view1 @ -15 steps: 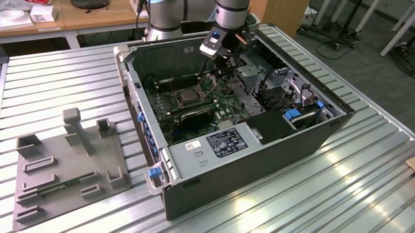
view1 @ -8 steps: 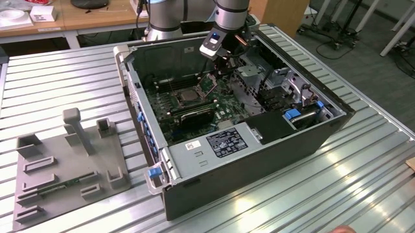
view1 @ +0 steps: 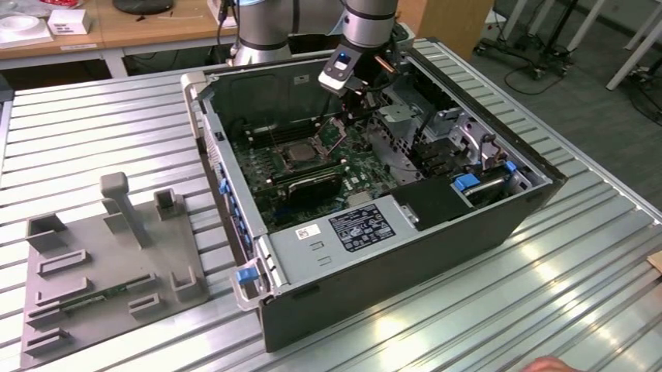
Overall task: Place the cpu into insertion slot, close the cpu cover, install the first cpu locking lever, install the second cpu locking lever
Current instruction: 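Close the cpu cover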
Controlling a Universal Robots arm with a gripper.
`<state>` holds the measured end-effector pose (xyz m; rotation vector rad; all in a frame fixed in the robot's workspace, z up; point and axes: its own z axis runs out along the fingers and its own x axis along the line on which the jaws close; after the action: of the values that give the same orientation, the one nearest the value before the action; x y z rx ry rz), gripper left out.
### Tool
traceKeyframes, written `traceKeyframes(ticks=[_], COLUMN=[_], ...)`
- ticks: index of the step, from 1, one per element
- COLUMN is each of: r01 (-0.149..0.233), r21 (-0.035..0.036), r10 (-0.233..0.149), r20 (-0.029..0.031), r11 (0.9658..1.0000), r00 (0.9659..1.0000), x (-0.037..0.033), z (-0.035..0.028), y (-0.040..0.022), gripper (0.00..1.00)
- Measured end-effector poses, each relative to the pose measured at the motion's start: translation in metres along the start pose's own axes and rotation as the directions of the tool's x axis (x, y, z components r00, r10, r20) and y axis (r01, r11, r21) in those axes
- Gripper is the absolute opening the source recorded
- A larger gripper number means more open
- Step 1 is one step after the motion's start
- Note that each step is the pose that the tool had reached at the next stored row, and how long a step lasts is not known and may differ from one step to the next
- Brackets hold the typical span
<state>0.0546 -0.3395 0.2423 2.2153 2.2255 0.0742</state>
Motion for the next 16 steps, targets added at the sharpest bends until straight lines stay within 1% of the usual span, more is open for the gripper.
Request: traceKeyframes(ticks=[3,12,16], r01=[0.0,0.0,0.0], r21=[-0.0001,0.0,0.0], r10=[0.0,0.0,0.0], r20=[-0.0001,-0.0001,0.0], r11=[1.0,1.0,1.0], r00=[1.0,1.0,1.0], x=[0.0,0.0,0.0001], z=[0.0,0.0002,0.0005], y=[-0.0017,-0.0142,-0.0182], gripper=[0.11,0.11,0.11])
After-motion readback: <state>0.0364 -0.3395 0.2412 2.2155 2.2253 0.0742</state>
